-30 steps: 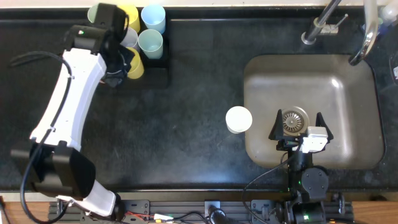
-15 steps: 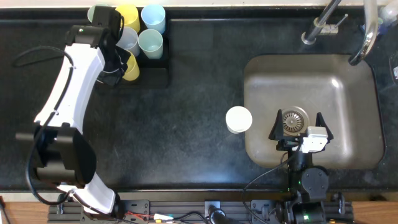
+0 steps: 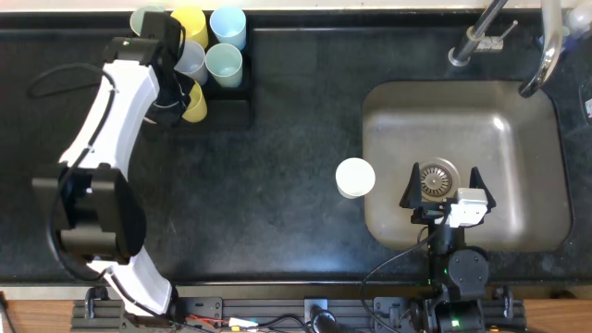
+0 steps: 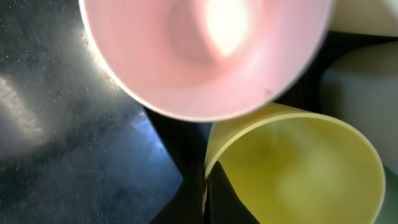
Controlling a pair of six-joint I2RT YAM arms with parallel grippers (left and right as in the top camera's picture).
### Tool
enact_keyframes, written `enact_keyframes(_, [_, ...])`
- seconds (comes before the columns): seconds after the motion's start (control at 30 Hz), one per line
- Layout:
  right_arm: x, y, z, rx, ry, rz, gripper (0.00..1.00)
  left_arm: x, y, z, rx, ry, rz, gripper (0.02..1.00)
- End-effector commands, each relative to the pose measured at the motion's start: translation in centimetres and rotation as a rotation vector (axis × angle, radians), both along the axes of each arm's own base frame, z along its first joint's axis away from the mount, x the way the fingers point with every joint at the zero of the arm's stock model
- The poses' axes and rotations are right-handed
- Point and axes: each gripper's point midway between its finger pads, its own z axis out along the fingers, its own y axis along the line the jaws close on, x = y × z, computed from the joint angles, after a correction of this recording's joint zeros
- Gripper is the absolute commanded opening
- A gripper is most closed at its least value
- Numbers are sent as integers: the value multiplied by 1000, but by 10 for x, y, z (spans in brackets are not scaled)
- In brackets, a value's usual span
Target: Store Cups
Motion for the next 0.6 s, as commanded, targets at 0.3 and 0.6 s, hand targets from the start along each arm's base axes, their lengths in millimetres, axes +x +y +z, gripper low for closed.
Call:
enact_keyframes(0.3, [0,0,-3,1,-1,2,998,1,3,-14,8,28,9,998])
enact_keyframes(0.6, [0,0,-3,1,-1,2,996,-1,-8,13,5,-32,-22,998])
